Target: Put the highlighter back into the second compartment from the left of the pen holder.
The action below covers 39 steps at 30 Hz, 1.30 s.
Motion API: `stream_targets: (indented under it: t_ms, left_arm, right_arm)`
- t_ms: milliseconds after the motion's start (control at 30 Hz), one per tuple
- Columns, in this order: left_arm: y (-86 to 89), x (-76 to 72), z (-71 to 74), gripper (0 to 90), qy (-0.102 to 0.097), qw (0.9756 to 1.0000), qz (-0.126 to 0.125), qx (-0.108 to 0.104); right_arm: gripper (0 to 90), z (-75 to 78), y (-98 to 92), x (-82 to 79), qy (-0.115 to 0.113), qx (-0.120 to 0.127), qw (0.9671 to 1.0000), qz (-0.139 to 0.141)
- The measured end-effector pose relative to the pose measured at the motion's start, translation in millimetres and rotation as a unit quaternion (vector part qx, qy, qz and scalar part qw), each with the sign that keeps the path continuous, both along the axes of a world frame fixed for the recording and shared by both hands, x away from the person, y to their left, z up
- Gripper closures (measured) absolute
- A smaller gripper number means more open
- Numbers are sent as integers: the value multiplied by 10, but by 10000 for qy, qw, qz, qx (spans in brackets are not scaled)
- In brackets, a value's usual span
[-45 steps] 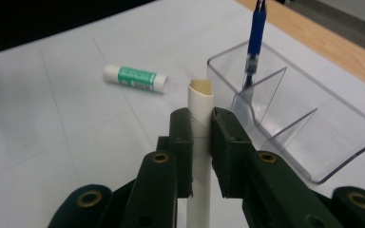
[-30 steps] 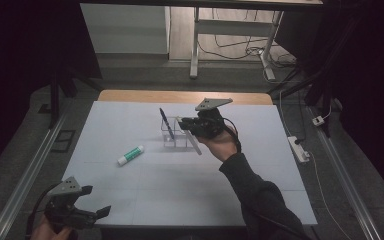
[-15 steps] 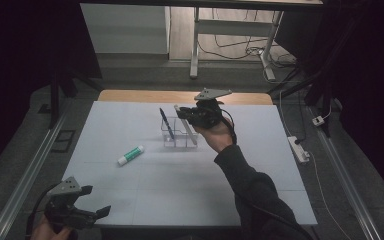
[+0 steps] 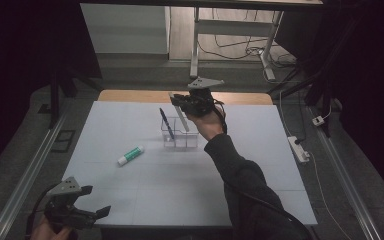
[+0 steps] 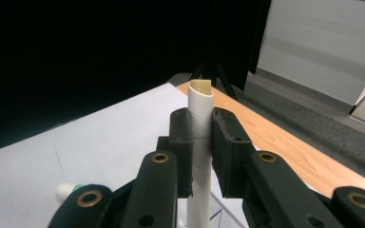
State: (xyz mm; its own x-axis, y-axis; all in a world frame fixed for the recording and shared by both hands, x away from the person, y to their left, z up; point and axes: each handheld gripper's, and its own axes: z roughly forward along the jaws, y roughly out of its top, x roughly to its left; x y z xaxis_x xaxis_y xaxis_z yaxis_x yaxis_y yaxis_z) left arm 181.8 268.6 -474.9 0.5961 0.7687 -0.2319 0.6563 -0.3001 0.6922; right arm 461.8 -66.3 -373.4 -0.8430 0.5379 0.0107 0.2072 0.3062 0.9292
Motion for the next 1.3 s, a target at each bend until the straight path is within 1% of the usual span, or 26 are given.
stream_targets:
  t_ms: [100,133,167,367,567,667,833,933,1033,1133,1200,1300]
  left_arm:
    - [-1,0,0,11,7,10000,-1,-6]
    - [-1,0,0,11,7,10000,-2,-4]
    - [-1,-1,0,11,6,10000,0,-7]
    - [0,-1,0,11,6,10000,-5,-7]
    - [-2,-1,-1,11,3,10000,-6,-5]
    - [-1,-1,0,11,5,10000,-10,-5]
    - [-3,-2,0,11,3,10000,-7,0]
    - [-1,-3,0,11,1,10000,-3,-6]
    - [1,-2,0,10,6,10000,-1,-8]
    - [1,-3,1,10,5,10000,-3,-8]
    - [2,-2,1,10,7,10000,-4,-12]
    - [2,-2,0,10,9,10000,-3,-15]
  right_arm:
    - [788,-11,19,41,22,49,10000,-49]
    - [788,-26,39,77,53,117,9999,-81]
    - [787,-34,49,91,47,131,9999,-98]
    - [787,-103,112,147,12,74,9998,-181]
    - [787,-166,140,182,10,111,9996,-249]
    - [787,-221,140,203,32,56,9995,-300]
    - [787,-286,140,216,76,39,9995,-310]
    - [786,-335,144,216,114,30,9994,-318]
    - [786,-386,146,211,137,-51,9994,-317]
    - [786,-446,143,205,182,-40,9993,-321]
    - [786,-481,133,200,192,-118,9992,-320]
    - [786,-545,113,192,248,-137,9991,-322]
